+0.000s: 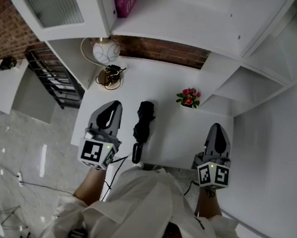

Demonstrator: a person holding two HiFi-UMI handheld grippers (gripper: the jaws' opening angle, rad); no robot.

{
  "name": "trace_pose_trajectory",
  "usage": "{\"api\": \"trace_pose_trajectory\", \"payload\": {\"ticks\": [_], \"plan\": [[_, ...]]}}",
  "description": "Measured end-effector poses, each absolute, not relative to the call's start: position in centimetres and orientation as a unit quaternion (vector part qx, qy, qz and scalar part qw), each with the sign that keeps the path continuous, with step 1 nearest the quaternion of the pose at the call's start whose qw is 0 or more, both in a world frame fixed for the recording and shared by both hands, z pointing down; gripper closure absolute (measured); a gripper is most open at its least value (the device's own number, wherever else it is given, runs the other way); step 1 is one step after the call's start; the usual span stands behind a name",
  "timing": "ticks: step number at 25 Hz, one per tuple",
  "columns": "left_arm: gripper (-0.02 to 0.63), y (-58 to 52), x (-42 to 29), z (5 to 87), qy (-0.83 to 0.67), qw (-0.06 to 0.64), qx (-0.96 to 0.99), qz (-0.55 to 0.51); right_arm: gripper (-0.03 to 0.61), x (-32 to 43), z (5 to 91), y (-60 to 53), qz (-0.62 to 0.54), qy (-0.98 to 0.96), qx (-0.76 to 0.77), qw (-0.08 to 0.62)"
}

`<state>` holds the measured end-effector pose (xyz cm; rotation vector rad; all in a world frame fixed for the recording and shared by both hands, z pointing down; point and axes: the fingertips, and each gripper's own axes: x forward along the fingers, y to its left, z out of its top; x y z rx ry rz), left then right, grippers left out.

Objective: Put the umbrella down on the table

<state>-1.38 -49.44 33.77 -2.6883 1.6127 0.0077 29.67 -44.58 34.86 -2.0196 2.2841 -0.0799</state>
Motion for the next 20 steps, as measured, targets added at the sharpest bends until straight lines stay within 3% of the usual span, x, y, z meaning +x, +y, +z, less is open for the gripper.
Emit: {"api": "trace_pose_trajectory", "payload": {"ticks": [20], "plan": [[0.575,-49.18,-0.94,34.30,0.511,-0.004,-0.860,0.000,0.561,29.31,35.21,-44.29,-0.028,0.751,-0.659,0.034]]}}
